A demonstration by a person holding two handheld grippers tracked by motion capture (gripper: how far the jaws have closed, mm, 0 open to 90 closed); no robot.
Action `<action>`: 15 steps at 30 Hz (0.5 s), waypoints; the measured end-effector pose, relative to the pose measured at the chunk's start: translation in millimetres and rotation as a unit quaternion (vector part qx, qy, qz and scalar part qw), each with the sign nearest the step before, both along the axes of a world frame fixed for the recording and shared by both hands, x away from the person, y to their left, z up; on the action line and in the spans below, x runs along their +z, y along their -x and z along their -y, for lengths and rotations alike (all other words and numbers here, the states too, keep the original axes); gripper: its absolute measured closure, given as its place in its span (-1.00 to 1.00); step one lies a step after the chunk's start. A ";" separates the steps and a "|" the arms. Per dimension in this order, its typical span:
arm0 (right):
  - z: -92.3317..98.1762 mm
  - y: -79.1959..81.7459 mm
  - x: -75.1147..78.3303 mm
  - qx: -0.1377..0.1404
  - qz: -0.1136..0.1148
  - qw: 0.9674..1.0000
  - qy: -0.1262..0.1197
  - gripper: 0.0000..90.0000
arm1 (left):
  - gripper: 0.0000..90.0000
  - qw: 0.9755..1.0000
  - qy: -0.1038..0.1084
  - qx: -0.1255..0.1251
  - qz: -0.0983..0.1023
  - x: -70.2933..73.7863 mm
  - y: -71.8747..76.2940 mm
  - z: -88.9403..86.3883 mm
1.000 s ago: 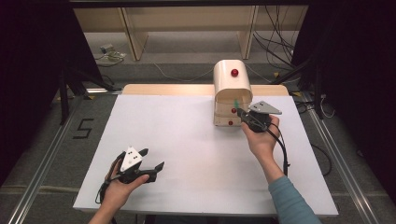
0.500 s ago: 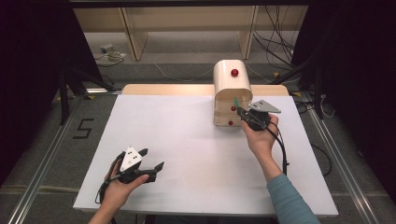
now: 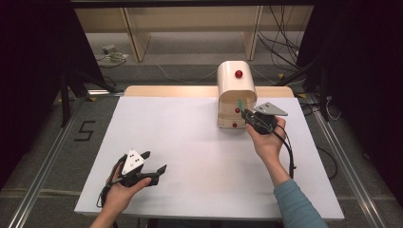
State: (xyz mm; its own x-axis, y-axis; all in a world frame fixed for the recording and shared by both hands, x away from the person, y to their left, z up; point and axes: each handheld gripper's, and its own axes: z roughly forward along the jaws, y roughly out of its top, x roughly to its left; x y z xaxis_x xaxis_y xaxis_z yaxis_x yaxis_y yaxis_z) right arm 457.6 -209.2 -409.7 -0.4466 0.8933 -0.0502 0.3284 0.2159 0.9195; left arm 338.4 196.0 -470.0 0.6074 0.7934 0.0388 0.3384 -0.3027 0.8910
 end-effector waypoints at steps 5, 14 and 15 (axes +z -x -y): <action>5.7 8.4 1.6 0.017 0.002 1.000 0.007 0.53 | -0.53 1.000 -0.002 0.000 0.000 0.2 0.1 0.7; 10.6 19.5 -1.7 0.055 -0.026 0.998 -0.004 0.11 | -0.53 1.000 -0.002 0.000 0.000 -0.1 0.0 0.6; 11.1 20.6 -1.8 0.056 -0.029 0.998 -0.005 0.06 | -0.53 1.000 -0.003 0.000 -0.001 0.0 0.1 0.4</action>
